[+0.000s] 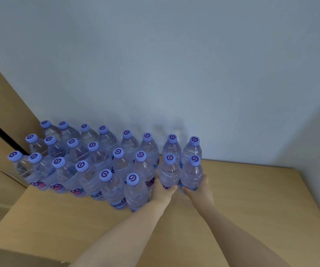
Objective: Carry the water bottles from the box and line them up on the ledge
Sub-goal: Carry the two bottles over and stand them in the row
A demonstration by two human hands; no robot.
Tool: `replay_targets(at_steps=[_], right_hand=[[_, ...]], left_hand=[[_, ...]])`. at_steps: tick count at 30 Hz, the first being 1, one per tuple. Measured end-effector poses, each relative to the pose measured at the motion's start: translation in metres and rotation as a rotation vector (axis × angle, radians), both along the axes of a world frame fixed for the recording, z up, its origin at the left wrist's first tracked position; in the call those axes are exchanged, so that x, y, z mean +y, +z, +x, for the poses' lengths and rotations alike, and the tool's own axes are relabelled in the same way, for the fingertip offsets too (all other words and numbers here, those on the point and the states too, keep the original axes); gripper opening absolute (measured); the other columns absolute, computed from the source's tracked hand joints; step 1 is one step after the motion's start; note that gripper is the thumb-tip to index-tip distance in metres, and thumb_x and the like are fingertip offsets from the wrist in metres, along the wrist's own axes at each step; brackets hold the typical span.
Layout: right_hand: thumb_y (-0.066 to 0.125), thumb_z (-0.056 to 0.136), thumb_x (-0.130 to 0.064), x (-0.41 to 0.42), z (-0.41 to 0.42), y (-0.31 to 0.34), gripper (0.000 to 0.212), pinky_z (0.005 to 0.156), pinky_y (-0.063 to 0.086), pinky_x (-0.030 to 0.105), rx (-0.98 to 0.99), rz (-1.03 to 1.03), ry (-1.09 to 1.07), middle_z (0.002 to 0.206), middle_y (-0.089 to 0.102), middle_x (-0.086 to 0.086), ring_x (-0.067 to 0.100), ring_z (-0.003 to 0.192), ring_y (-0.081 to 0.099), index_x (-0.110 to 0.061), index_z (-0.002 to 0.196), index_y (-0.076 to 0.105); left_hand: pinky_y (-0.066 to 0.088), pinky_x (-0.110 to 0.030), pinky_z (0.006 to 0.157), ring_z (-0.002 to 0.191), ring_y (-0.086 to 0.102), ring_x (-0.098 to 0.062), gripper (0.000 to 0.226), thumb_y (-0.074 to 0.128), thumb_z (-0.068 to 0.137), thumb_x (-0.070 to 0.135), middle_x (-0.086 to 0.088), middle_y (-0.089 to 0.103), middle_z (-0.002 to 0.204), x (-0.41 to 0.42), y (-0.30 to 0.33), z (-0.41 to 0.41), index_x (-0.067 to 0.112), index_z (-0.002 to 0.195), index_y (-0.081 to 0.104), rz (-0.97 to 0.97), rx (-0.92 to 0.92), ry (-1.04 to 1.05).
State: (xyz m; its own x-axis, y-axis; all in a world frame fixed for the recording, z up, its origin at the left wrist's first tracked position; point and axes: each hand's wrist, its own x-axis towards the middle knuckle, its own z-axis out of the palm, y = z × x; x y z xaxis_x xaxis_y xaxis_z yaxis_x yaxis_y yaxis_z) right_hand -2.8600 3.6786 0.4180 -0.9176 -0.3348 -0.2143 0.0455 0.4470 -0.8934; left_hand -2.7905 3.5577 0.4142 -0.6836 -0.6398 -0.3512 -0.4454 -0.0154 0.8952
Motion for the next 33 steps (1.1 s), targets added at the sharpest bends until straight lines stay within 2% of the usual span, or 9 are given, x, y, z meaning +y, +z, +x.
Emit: replay_targets(at_steps=[5,7,10,12,14,16,18,23,33], right_hand=[[0.077,0.078,-0.019,0.003,0.003,0.0,0.059,0.088,0.053,0.049,-0.028,0.01,0.011,0.118,0.058,0.01,0.034,0.107,0.058,-0.008,0.126,0.044],[0.074,0.082,-0.024,0.006,0.007,-0.001,0.059,0.085,0.053,0.048,-0.032,0.082,0.016,0.117,0.056,0.006,0.03,0.105,0.058,-0.01,0.128,0.04],[0.066,0.086,-0.027,0.012,0.012,-0.002,0.048,0.082,0.052,0.045,-0.068,0.211,0.023,0.112,0.057,0.006,0.029,0.096,0.06,-0.009,0.123,0.041],[0.059,0.09,-0.025,0.017,0.018,-0.003,0.044,0.086,0.05,0.042,-0.075,0.309,0.076,0.122,0.054,0.011,0.031,0.103,0.058,-0.007,0.126,0.042],[0.055,0.092,-0.024,0.021,0.025,-0.007,0.046,0.089,0.048,0.039,-0.064,0.372,0.142,0.132,0.051,0.012,0.03,0.112,0.056,-0.006,0.133,0.043],[0.053,0.092,-0.025,0.027,0.034,-0.009,0.048,0.092,0.048,0.039,-0.059,0.399,0.187,0.135,0.05,0.011,0.029,0.116,0.055,-0.007,0.135,0.043],[0.052,0.092,-0.026,0.032,0.042,-0.01,0.047,0.092,0.048,0.039,-0.042,0.423,0.224,0.133,0.051,0.01,0.028,0.116,0.054,-0.008,0.135,0.045],[0.051,0.093,-0.029,0.04,0.065,-0.009,0.042,0.092,0.048,0.038,0.034,0.474,0.307,0.131,0.051,0.009,0.027,0.118,0.052,-0.009,0.13,0.048],[0.044,0.097,-0.033,-0.009,0.166,0.008,0.036,0.095,0.046,0.034,0.209,0.526,0.532,0.127,0.056,0.003,0.023,0.117,0.053,-0.015,0.126,0.054]], left_hand=[[0.043,-0.029,0.096,0.116,0.055,-0.02,0.05,0.068,0.088,0.022,-0.002,0.06,0.123,0.004,0.006,0.006,0.014,0.132,0.047,-0.018,-0.023,0.023],[0.045,-0.032,0.096,0.113,0.056,-0.023,0.039,0.063,0.091,0.019,-0.006,0.061,0.118,0.005,0.009,0.009,0.011,0.126,0.051,-0.056,-0.05,0.03],[0.044,-0.031,0.08,0.095,0.057,-0.024,0.012,0.05,0.094,0.01,-0.008,0.061,0.099,0.009,0.011,0.019,0.013,0.105,0.054,-0.139,-0.121,0.007],[0.043,-0.028,0.078,0.095,0.058,-0.023,0.018,0.046,0.095,0.007,-0.008,0.062,0.099,0.014,0.006,0.03,0.016,0.105,0.058,-0.2,-0.185,-0.047],[0.042,-0.025,0.085,0.11,0.059,-0.022,0.029,0.046,0.097,0.012,-0.005,0.063,0.117,0.021,0.002,0.043,0.013,0.122,0.059,-0.238,-0.273,-0.098],[0.043,-0.025,0.095,0.118,0.056,-0.019,0.034,0.046,0.097,0.015,-0.002,0.06,0.127,0.028,-0.002,0.054,0.013,0.129,0.056,-0.266,-0.329,-0.125],[0.045,-0.03,0.098,0.117,0.056,-0.019,0.033,0.046,0.097,0.016,-0.002,0.061,0.126,0.033,-0.003,0.065,0.014,0.128,0.056,-0.301,-0.365,-0.143],[0.048,-0.031,0.091,0.109,0.059,-0.022,0.028,0.043,0.096,0.014,-0.005,0.062,0.119,0.034,0.0,0.1,0.012,0.119,0.059,-0.433,-0.438,-0.185],[0.046,-0.028,0.086,0.11,0.06,-0.023,0.036,0.04,0.095,0.013,-0.005,0.063,0.123,-0.014,0.0,0.229,0.019,0.129,0.05,-0.517,-0.528,-0.173]])
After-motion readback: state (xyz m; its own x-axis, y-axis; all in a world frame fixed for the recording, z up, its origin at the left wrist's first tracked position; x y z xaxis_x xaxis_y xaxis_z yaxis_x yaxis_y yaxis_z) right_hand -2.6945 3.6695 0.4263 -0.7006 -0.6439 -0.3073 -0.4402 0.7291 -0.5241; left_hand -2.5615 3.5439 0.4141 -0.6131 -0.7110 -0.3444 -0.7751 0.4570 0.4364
